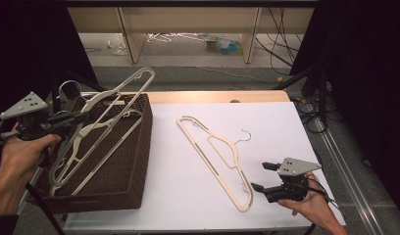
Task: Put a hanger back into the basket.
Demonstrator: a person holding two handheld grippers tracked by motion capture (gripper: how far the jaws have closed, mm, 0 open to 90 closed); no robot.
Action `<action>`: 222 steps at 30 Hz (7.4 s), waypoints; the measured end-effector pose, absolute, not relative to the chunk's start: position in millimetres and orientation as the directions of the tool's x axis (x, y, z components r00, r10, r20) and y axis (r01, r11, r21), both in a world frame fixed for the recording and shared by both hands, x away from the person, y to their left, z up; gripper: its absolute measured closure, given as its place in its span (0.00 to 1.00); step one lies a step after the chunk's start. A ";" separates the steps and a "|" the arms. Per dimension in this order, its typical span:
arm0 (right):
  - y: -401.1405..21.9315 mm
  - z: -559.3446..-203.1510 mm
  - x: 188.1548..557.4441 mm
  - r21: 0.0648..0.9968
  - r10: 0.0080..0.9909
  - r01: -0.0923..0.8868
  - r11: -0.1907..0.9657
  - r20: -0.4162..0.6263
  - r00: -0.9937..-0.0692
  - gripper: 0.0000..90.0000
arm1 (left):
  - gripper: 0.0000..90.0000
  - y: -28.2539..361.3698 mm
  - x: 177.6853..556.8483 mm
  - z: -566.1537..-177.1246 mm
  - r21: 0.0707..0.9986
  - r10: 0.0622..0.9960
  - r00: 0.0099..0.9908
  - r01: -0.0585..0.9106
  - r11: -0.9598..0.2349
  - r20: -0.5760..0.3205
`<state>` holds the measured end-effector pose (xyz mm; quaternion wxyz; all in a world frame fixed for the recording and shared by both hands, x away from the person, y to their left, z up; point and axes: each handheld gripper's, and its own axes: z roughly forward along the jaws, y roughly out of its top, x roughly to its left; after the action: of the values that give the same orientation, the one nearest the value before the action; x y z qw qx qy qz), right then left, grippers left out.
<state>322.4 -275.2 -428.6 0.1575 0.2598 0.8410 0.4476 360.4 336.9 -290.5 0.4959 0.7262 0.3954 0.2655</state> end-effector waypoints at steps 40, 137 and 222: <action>-275.1 -431.3 322.7 0.832 0.565 0.297 0.469 -0.024 -0.825 0.24 | 0.95 355.2 387.4 -367.4 0.838 0.849 0.528 0.478 -0.262 -0.036; -264.3 -439.4 323.9 0.809 0.602 0.346 0.474 -0.011 -0.798 0.24 | 0.23 138.6 274.4 -420.7 0.937 0.654 0.756 0.204 -0.283 0.033; -264.9 -459.0 378.0 0.378 0.560 0.540 0.752 0.066 -0.826 0.86 | 0.22 134.5 275.1 -442.2 0.906 0.621 0.784 0.256 -0.337 0.009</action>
<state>378.0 -264.9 -459.0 0.0255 0.2939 0.9356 0.1942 275.1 134.5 -442.2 0.5060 0.7975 0.2749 0.1800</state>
